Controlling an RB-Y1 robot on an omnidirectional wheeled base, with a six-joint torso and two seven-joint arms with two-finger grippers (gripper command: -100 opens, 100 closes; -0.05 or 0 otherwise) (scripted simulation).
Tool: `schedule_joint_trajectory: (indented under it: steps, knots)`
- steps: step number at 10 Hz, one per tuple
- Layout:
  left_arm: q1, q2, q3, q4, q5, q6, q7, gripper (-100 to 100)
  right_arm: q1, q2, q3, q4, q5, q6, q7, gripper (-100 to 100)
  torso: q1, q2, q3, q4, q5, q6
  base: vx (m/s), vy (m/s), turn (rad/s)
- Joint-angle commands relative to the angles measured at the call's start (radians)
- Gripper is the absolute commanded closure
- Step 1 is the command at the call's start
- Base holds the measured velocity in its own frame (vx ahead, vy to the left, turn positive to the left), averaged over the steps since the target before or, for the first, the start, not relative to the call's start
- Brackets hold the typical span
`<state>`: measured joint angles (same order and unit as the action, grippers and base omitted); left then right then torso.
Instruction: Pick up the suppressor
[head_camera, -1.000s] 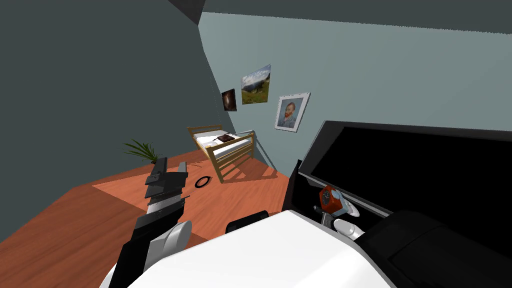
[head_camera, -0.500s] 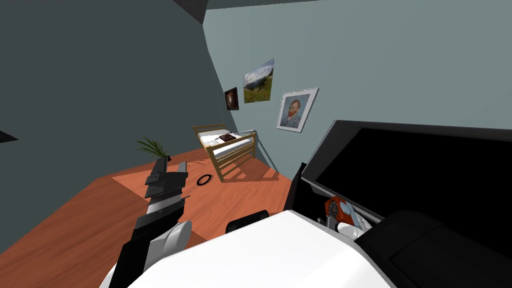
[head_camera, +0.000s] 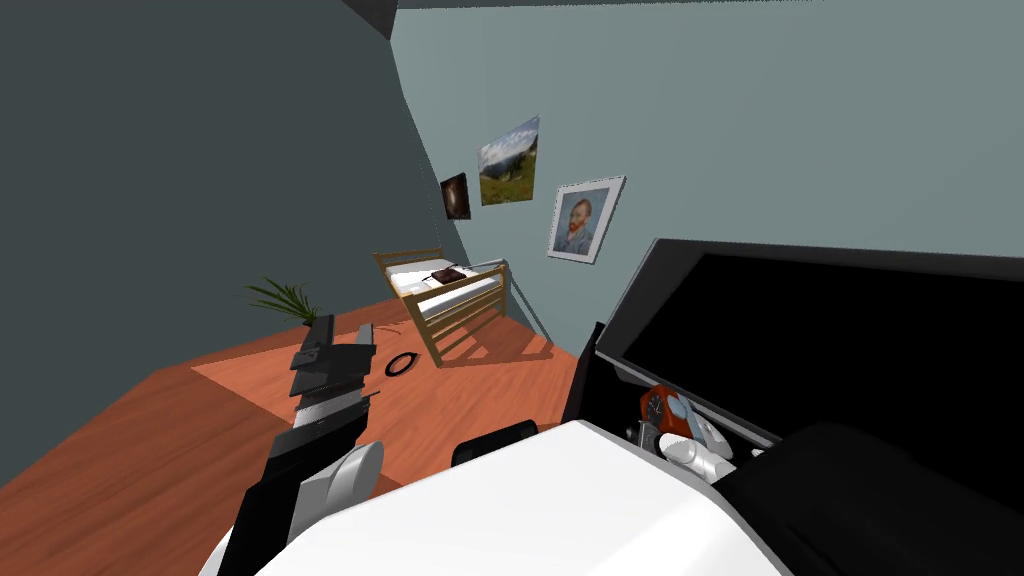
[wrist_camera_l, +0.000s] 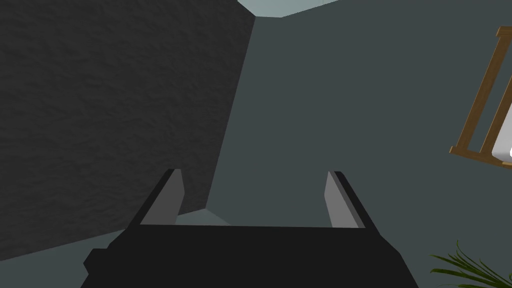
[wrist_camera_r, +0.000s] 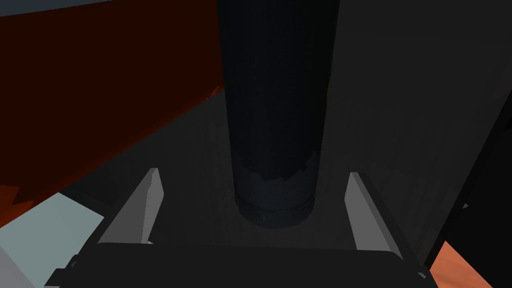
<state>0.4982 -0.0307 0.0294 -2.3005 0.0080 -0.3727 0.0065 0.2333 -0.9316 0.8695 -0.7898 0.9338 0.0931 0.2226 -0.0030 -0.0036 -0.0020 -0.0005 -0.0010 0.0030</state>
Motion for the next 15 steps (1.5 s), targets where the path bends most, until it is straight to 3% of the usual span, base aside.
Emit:
schedule_joint_trajectory:
  steps: [1,2,3,4,5,6,8,10,11,12,13,14,15]
  knots:
    - [0.0,0.0,0.0,0.0,0.0,0.0,0.0,0,-0.033,0.009,0.05,0.001,-0.033,0.012,0.013,-100,0.0,0.0,0.0,0.0,0.0,0.0,-0.009,-0.039,-0.077]
    - [0.0,0.0,0.0,0.0,0.0,0.0,0.0,0,-0.033,0.009,0.058,0.001,-0.033,0.012,0.013,-100,0.0,0.0,0.0,0.0,0.0,0.0,0.0,-0.016,0.013]
    - [0.0,0.0,0.0,0.0,0.0,0.0,0.0,0,-0.08,0.007,0.126,-0.013,-0.099,0.04,0.031,-100,0.001,0.0,0.0,0.0,0.0,0.0,-0.001,-0.031,-0.168]
    - [0.0,0.0,0.0,0.0,0.0,0.0,0.0,0,-0.088,0.007,0.094,-0.013,-0.07,0.04,0.031,-100,0.001,0.0,0.0,0.0,0.0,0.0,-0.002,-0.028,-0.088]
    - [0.0,0.0,0.0,0.0,0.0,0.0,0.0,0,-0.088,0.007,0.146,-0.013,-0.099,0.04,0.031,-100,0.001,-0.001,0.0,0.0,0.0,-0.001,0.002,-0.013,0.031]
    - [0.0,0.0,0.0,0.0,0.0,0.0,0.0,0,-0.136,0.005,0.171,-0.028,-0.134,0.067,0.049,-100,0.002,0.0,0.0,0.0,0.0,0.0,-0.001,-0.029,-0.148]
    - [0.0,0.0,0.0,0.0,0.0,0.0,0.0,0,-0.143,0.005,0.226,-0.028,-0.165,0.067,0.049,-100,0.001,0.0,0.0,0.0,0.0,0.0,-0.002,-0.019,-0.044]
    - [0.0,0.0,0.0,0.0,0.0,0.0,0.0,0,-0.143,0.005,0.234,-0.028,-0.165,0.067,0.049,-100,0.003,0.0,0.0,0.0,0.0,0.0,0.0,-0.002,0.009]
    - [0.0,0.0,0.0,0.0,0.0,0.0,0.0,0,-0.192,0.003,0.277,-0.043,-0.209,0.095,0.066,-100,0.003,0.0,0.0,0.0,0.001,0.0,-0.001,-0.026,-0.18]
    - [0.0,0.0,0.0,0.0,0.0,0.0,0.0,0,-0.198,0.003,0.321,-0.043,-0.231,0.095,0.066,-100,0.002,0.0,0.0,0.0,0.0,0.0,-0.003,-0.028,-0.075]
    - [0.0,0.0,0.0,0.0,0.0,0.0,0.0,0,-0.247,0.001,0.364,-0.057,-0.286,0.122,0.084,-100,0.001,0.0,0.0,0.0,0.0,0.0,-0.006,-0.043,-0.14]
    - [0.0,0.0,0.0,0.0,0.0,0.0,0.0,0,-0.252,0.001,0.399,-0.057,-0.297,0.122,0.084,-100,0.0,0.0,0.0,0.0,0.0,0.0,-0.001,-0.036,-0.073]
    - [0.0,0.0,0.0,0.0,0.0,0.0,0.0,0,-0.252,0.001,0.409,-0.057,-0.297,0.122,0.084,-100,0.001,0.0,0.0,0.0,0.0,0.0,0.003,-0.016,0.002]
